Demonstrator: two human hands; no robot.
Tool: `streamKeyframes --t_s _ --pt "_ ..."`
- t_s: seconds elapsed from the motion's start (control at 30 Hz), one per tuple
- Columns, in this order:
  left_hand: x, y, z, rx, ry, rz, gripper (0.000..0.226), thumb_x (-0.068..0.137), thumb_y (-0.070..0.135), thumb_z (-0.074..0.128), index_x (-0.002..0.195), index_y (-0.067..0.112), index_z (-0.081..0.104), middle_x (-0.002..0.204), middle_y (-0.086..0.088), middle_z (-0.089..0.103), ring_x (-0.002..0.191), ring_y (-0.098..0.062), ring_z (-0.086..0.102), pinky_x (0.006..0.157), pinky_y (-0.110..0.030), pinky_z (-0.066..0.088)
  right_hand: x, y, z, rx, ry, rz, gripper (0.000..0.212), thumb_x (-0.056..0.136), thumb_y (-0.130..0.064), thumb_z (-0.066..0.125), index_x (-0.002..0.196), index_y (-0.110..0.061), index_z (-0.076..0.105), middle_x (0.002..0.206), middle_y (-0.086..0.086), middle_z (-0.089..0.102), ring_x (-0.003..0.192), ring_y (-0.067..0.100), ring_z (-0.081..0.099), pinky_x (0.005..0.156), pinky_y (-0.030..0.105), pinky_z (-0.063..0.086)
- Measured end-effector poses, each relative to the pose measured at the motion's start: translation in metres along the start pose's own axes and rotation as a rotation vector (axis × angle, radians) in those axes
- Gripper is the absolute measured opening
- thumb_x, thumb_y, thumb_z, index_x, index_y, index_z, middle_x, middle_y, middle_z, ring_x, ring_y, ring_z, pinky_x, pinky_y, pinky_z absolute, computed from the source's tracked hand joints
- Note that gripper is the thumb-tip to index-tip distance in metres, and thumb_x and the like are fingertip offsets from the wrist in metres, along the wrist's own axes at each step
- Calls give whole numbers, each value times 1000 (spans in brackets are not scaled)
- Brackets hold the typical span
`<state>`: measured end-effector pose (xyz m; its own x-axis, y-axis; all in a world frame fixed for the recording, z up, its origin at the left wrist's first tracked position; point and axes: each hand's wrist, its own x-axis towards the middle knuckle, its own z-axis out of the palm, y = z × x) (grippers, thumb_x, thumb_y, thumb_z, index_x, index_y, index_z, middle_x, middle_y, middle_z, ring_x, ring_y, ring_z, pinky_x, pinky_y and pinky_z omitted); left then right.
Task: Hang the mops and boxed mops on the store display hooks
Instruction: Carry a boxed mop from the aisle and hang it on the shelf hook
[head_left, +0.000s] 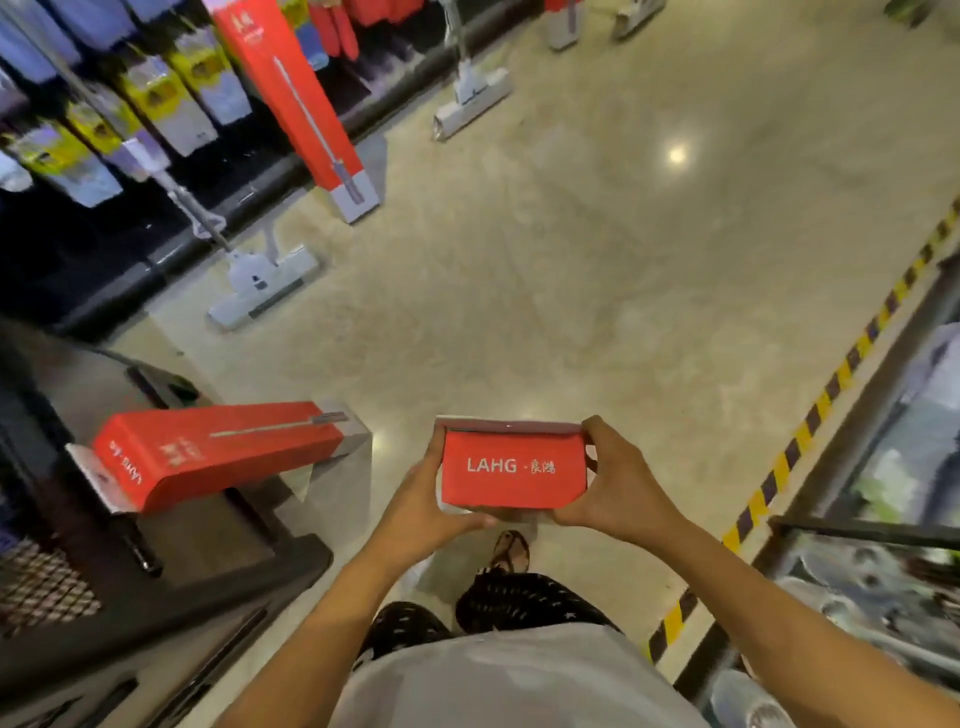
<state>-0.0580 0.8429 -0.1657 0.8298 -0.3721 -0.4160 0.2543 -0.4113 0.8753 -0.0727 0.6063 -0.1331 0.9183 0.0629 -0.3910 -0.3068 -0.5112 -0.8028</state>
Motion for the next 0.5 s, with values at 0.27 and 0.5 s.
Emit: streamKeyframes --t_s 0.27,0.5 --pt "103 87 18 153 -84 174 129 60 38 91 146 56 -2 115 31 54 101 25 52 77 3 40 13 8 -90 112 259 49 71 47 -43 91 102 -42 47 105 -22 58 101 -7 58 82 2 44" --pt "214 156 16 142 -213 278 125 50 43 91 136 70 3 110 54 50 110 21 52 84 -2 45 65 18 -154 118 468 84 87 54 -24 95 117 -51 41 114 -30 54 111 -13 51 89 0 39"
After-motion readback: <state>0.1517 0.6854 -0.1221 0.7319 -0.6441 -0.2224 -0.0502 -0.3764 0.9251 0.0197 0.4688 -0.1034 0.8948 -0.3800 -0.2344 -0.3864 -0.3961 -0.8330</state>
